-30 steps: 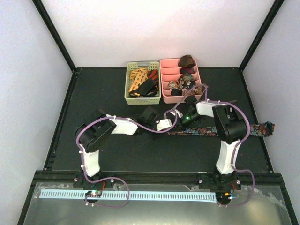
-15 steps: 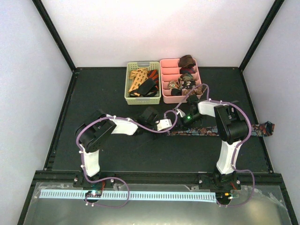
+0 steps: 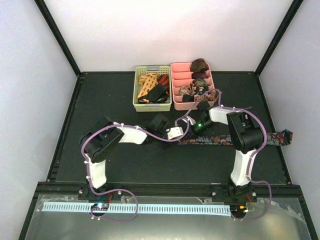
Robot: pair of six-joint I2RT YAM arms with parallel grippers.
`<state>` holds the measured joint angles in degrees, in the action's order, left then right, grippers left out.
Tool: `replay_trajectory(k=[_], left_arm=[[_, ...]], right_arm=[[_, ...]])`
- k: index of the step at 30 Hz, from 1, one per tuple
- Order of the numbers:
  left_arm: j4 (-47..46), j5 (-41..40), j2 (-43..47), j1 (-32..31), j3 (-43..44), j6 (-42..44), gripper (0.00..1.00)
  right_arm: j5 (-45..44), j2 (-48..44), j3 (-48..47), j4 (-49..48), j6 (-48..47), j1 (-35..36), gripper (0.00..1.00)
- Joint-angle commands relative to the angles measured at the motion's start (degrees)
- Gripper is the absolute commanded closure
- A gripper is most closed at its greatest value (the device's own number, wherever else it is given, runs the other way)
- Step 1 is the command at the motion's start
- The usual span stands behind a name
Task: Roll the ties
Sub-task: Roll the tie at the center of the board.
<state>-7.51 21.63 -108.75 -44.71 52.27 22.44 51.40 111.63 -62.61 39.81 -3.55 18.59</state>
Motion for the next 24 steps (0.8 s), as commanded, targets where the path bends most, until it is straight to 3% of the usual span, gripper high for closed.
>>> replay_trajectory(k=[1, 4, 5, 8, 16, 24], left_arm=[[4.5, -4.7, -3.5, -0.1, -1.3, 0.2, 0.73], [2.3, -2.6, -2.4, 1.3, -2.4, -1.3, 0.64], [0.7, -1.6, -1.5, 2.0, -3.3, -2.1, 0.56], [-6.7, 3.7, 1.3, 4.4, -7.1, -3.4, 0.44], [-30.2, 14.5, 1.9, 5.2, -16.2, -8.7, 0.35], [-43.9, 14.1, -6.6, 4.8, -13.8, -12.0, 0.33]], right_arm=[[-3.2, 1.5, -1.2, 0.3, -1.7, -0.3, 0.98], [-5.3, 1.6, -0.6, 0.0, -2.1, -0.9, 0.98], [-5.9, 1.6, -0.4, -0.1, -2.2, -0.9, 0.98], [-7.3, 1.7, 0.3, -0.7, -2.2, -1.0, 0.98], [-9.1, 2.5, 1.0, -1.7, -1.5, -1.0, 0.98], [-8.2, 3.2, 2.0, -2.3, -1.7, -1.0, 0.98]])
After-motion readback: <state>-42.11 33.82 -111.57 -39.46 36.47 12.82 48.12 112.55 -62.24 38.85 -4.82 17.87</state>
